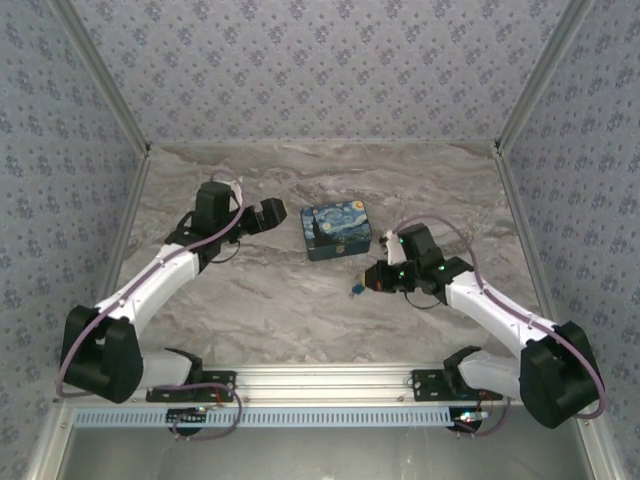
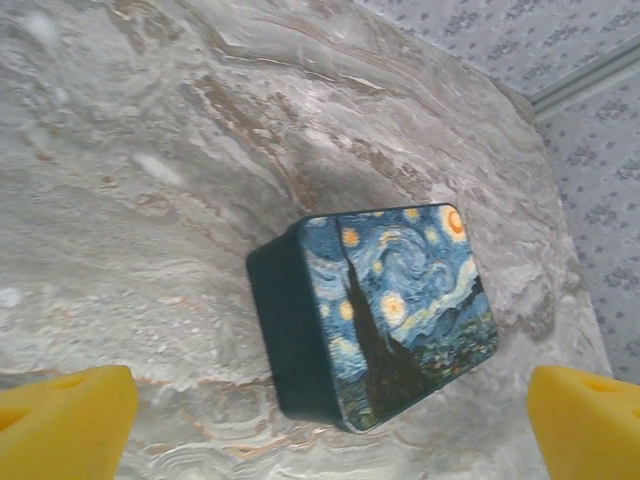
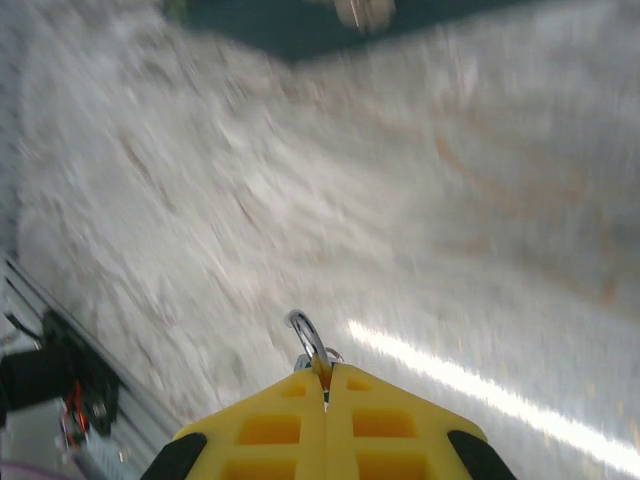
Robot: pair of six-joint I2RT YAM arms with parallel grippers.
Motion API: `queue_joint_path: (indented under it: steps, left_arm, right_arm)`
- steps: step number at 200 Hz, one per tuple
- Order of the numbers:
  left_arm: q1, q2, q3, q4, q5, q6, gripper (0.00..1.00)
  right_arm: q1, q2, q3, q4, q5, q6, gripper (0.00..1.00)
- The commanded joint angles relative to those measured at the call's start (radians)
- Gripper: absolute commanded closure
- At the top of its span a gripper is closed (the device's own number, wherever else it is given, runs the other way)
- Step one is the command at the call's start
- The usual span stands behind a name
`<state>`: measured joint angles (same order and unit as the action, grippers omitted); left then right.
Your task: Unlock the padlock with the key
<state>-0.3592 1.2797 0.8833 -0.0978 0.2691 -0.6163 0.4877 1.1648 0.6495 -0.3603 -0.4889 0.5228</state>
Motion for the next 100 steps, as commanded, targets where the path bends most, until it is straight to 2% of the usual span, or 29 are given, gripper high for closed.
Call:
queue_joint_path:
  steps: [1,47,67,83,100]
  left_arm:
    - [0.012,-0.036,-0.024,-0.052,-0.049,0.036,0.01]
    - [0.017,-0.034,-0.031,-0.051,-0.042,0.036,0.0]
    - [0.019,-0.034,-0.033,-0.055,-0.039,0.038,0.01]
    - [0.027,-0.036,-0.031,-0.069,-0.025,0.042,0.01]
    - [0.048,-0.043,-0.025,-0.085,0.001,0.047,0.01]
  right_arm:
    - [0.023,0.029,-0.005,-0.176,-0.03,-0.005,1.0]
    - [0.015,0.108,-0.048,-0.087,-0.017,0.013,1.0]
    - [0.002,0.156,-0.044,-0.041,-0.013,0.013,0.97]
    - [-0.01,0.171,-0.023,-0.057,0.031,-0.002,0.89]
    - [-0.016,0.127,-0.01,-0.07,0.101,-0.012,0.69]
